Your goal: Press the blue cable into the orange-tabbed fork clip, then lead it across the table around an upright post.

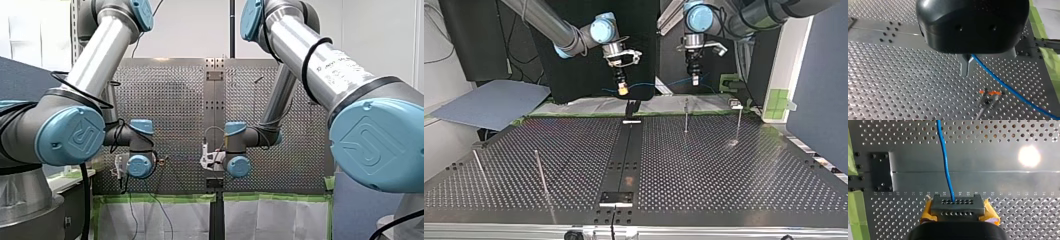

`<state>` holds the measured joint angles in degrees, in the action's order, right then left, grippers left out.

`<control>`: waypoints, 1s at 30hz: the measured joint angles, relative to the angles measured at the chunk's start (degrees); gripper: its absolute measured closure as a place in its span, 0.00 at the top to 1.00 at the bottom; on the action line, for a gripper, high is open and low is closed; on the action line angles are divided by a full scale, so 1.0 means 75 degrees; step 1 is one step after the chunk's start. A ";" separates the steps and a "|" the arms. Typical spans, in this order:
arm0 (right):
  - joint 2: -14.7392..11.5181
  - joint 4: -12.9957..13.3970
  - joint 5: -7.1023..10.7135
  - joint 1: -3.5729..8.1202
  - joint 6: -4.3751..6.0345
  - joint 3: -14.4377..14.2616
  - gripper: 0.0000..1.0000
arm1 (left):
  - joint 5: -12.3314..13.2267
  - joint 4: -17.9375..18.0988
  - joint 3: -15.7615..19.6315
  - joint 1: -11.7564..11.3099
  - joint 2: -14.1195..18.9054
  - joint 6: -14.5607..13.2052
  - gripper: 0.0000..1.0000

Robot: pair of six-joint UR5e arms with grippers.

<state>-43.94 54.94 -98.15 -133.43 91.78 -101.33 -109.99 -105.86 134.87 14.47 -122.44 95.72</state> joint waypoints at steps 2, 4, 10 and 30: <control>0.0007 -0.0014 0.0008 0.0026 0.0000 0.0001 0.00 | 0.0077 -0.0122 -0.0047 -0.0059 0.0002 -0.0011 0.00; 0.0014 -0.0015 0.0018 0.0045 0.0000 -0.0001 0.00 | 0.0183 -0.0220 -0.0094 -0.0127 0.0001 -0.0014 0.00; 0.0110 0.0019 0.0041 0.0071 0.0005 0.0001 0.00 | 0.0421 -0.0395 -0.0185 -0.0275 -0.0001 0.0021 0.00; 0.0639 -0.0083 0.0536 0.0163 0.0152 0.0635 0.00 | 0.0838 0.0081 -0.1254 -0.0427 -0.1231 0.0548 0.00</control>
<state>-39.15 54.31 -94.12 -132.21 92.92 -96.57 -103.71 -105.25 125.46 11.26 -131.67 99.83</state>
